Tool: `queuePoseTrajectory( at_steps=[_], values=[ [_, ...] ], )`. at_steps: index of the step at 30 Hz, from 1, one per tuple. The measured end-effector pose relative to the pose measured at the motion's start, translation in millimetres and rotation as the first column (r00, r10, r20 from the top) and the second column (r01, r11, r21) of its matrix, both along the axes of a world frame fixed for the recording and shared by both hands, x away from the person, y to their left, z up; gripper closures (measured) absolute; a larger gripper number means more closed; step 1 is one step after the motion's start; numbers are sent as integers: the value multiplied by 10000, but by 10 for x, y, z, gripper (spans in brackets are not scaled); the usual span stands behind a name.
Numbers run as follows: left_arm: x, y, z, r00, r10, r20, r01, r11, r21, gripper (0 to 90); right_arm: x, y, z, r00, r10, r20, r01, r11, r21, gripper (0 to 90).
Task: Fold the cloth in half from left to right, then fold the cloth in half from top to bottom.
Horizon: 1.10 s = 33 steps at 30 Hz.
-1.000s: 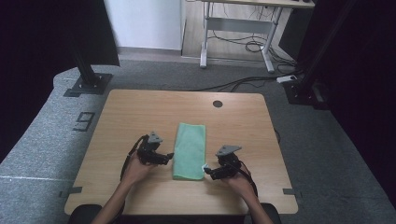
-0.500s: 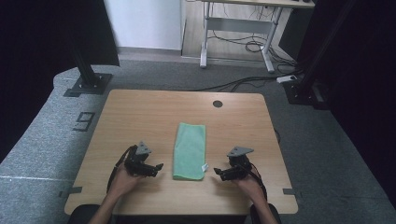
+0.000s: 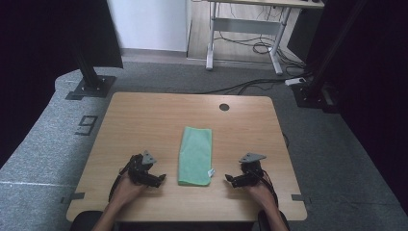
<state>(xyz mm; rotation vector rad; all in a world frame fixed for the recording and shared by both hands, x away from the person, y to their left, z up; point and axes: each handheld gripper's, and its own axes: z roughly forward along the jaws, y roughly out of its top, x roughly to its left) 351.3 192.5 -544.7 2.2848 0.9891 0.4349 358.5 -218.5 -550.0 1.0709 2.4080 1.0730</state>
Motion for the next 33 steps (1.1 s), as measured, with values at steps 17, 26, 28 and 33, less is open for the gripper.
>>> queuePoseTrajectory(
  at_steps=[17,26,28,33],
  values=[
    [37,51,-43,9995,99,-288,-116,9983,-579,0,22,-4,-65,9998,-173,39,174,9995,-279,24],
    [41,25,-42,9988,398,-296,-415,9975,-570,0,25,0,-66,9999,-144,35,145,9995,-292,18],
    [47,20,-42,9987,406,-294,-423,9974,-578,0,25,0,-66,9999,-144,34,145,9995,-291,18],
    [53,16,-42,9988,397,-292,-414,9975,-580,0,25,-1,-66,9999,-141,34,142,9995,-289,19]
  ],
)
